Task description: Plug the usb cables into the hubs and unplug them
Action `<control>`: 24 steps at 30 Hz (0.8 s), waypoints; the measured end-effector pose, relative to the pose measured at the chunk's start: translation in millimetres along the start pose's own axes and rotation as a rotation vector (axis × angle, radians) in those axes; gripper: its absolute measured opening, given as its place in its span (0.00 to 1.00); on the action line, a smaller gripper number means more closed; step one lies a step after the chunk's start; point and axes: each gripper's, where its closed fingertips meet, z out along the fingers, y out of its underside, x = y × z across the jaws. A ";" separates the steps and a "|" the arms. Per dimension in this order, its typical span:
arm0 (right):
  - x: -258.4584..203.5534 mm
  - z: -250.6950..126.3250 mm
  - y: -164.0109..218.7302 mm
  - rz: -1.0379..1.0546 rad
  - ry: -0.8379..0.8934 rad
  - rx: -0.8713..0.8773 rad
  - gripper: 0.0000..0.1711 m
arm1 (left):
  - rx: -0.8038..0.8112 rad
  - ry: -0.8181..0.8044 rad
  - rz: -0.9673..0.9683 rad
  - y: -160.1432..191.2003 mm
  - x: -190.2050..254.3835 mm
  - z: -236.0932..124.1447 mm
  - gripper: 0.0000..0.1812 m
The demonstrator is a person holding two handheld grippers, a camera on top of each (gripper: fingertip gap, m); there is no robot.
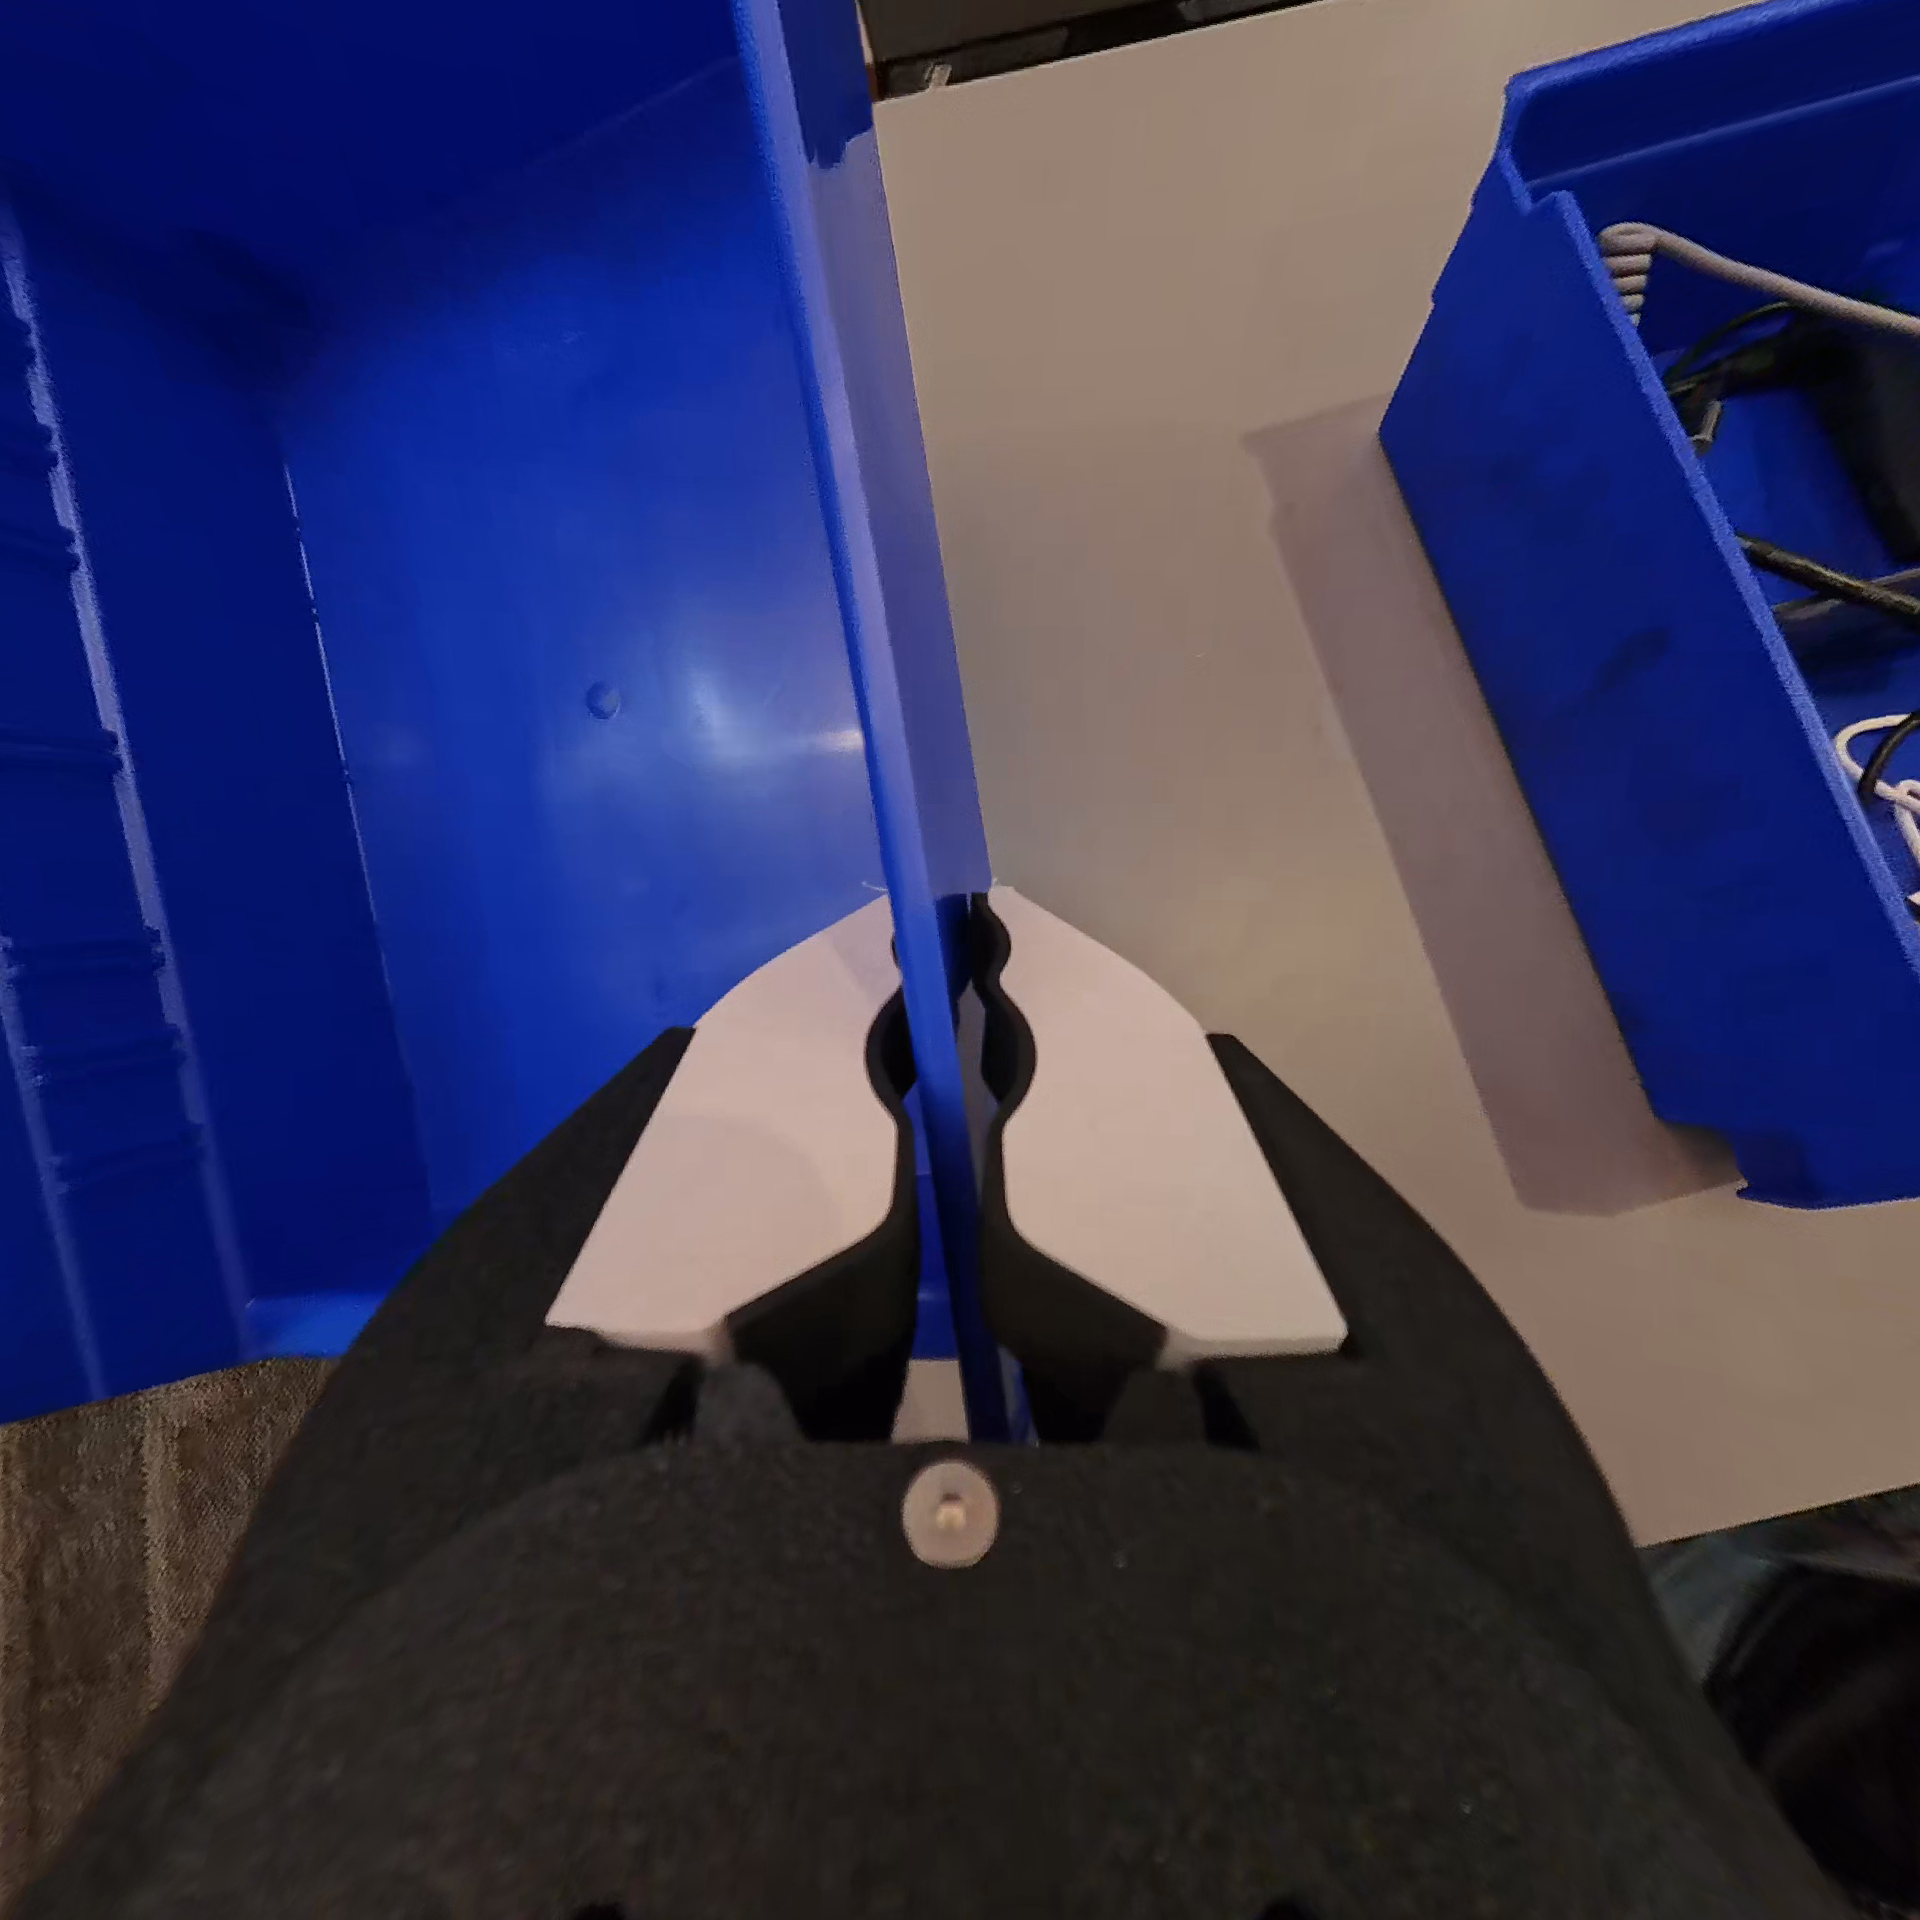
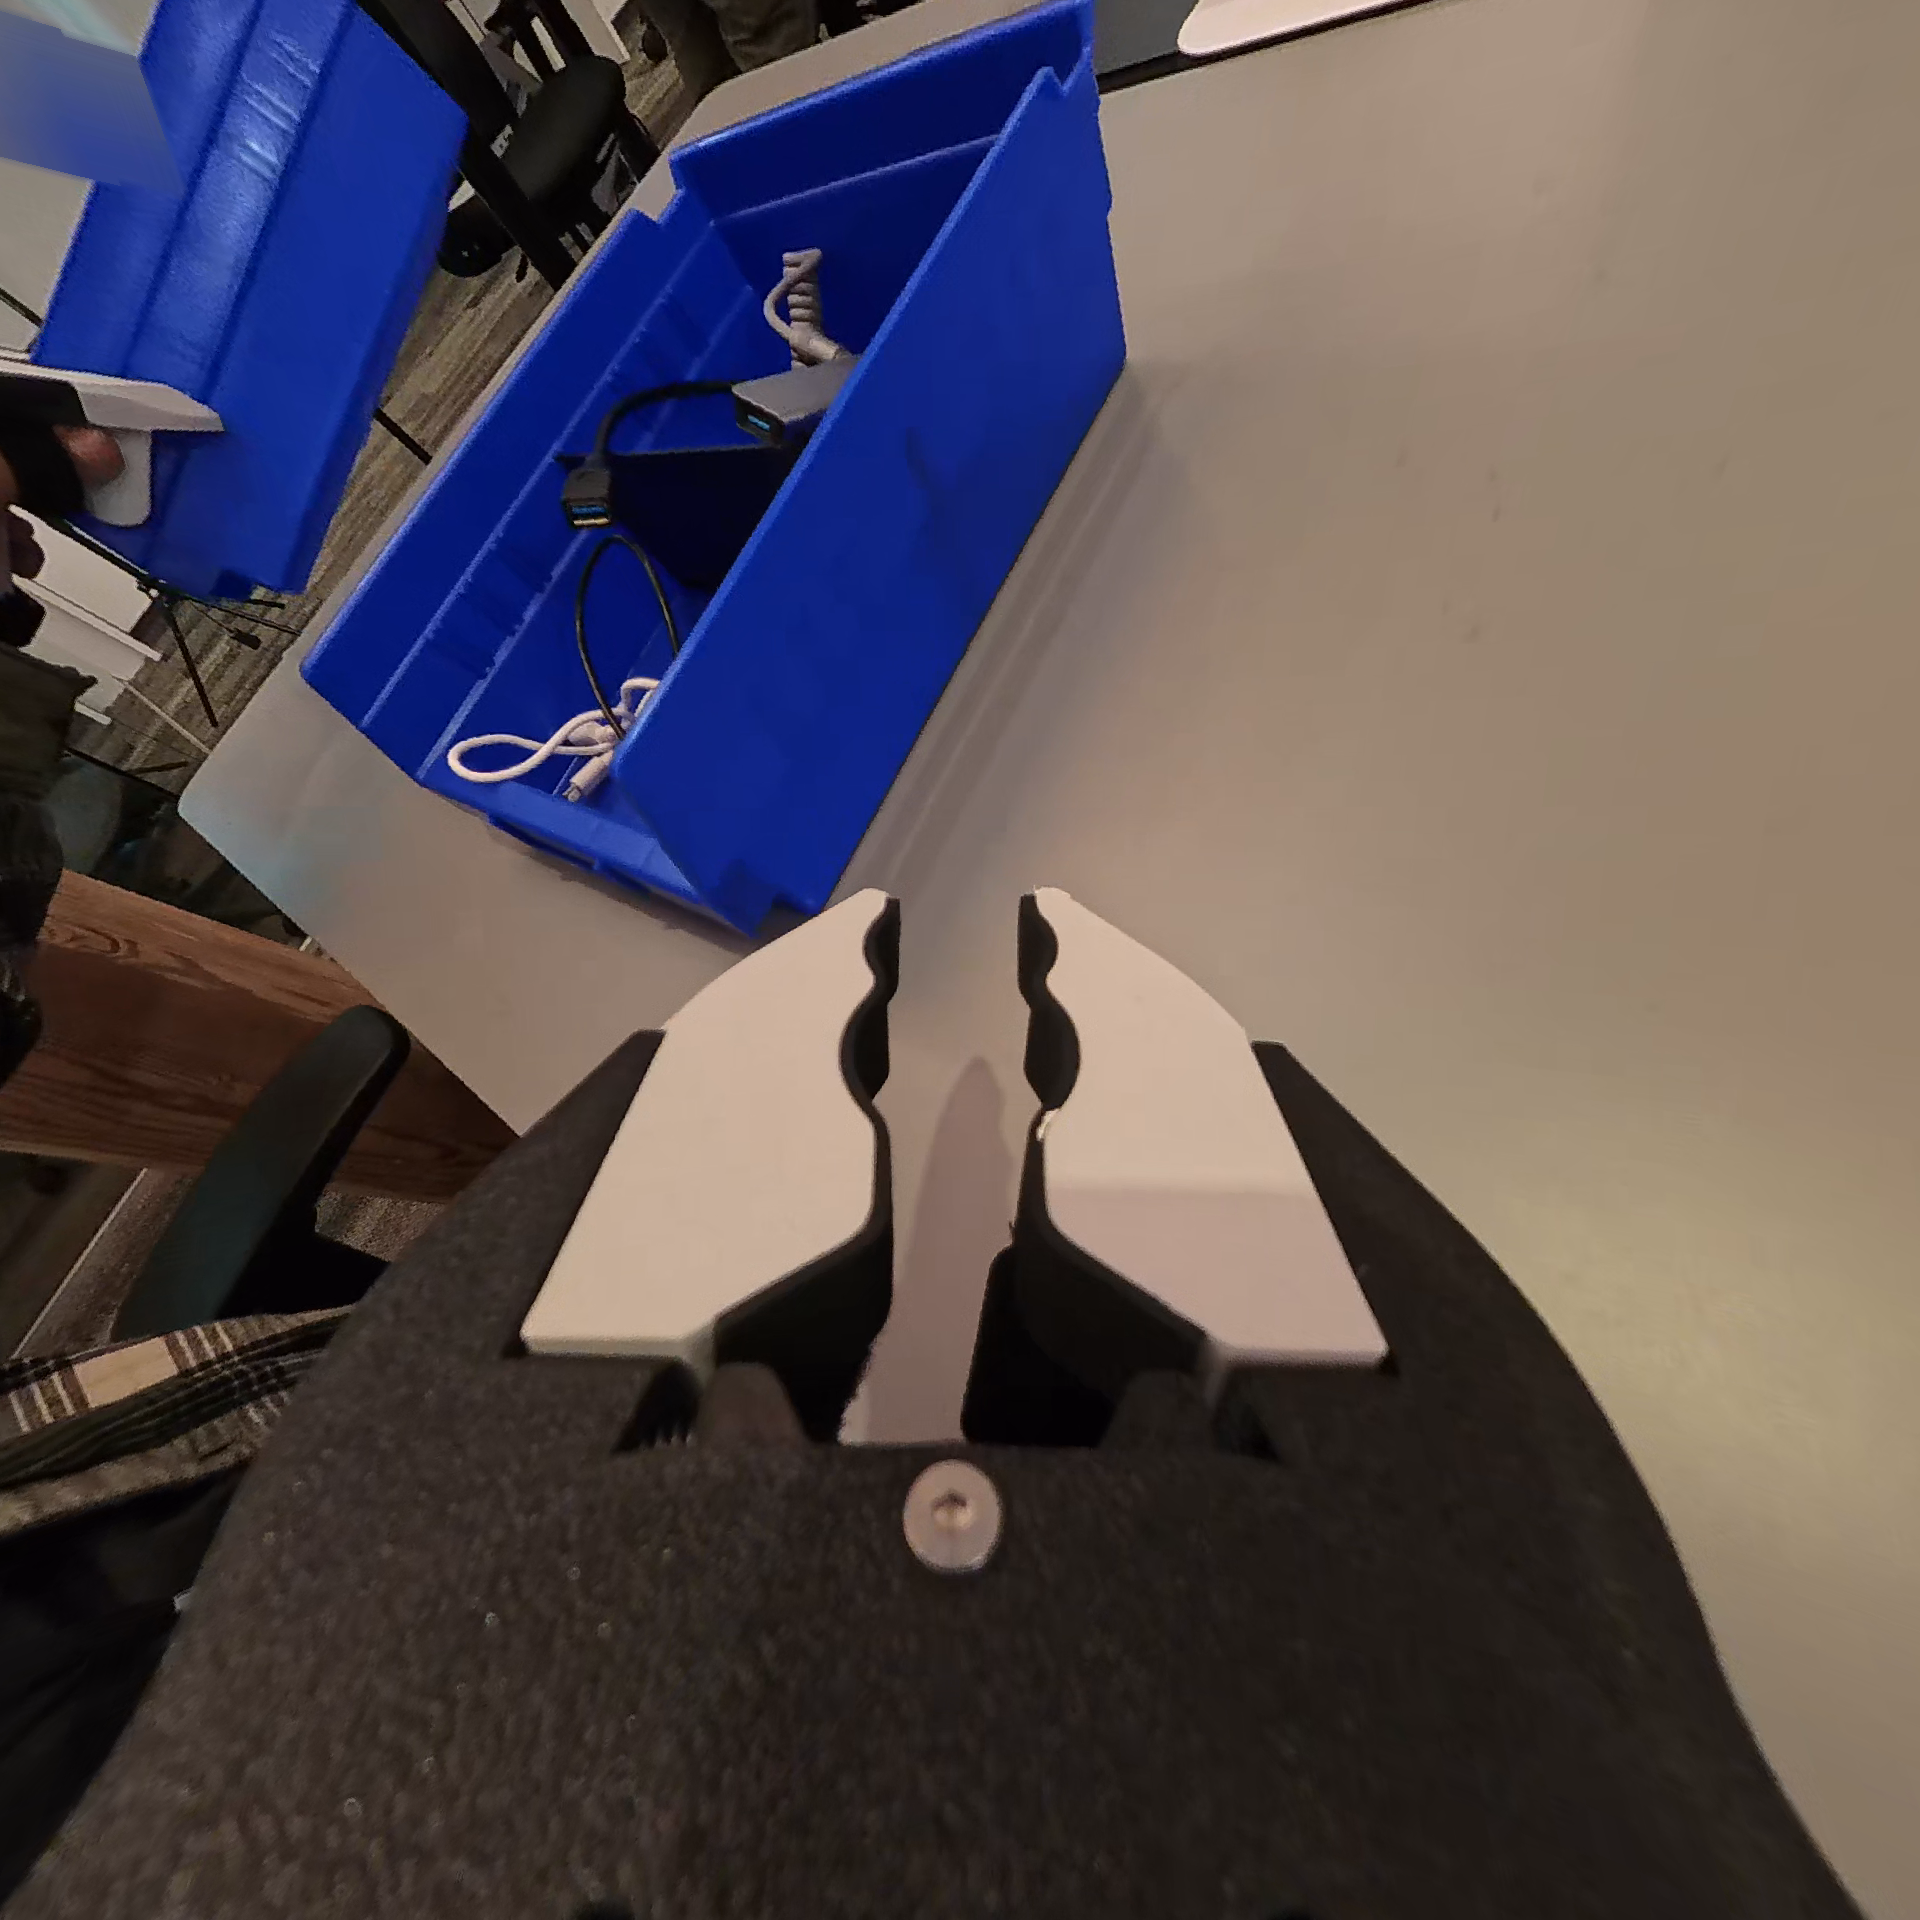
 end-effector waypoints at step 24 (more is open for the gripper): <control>-3.6 9.0 -1.1 -0.012 0.002 -0.030 0.12 | 0.035 0.045 0.161 -53.6 80.9 -16.7 0.04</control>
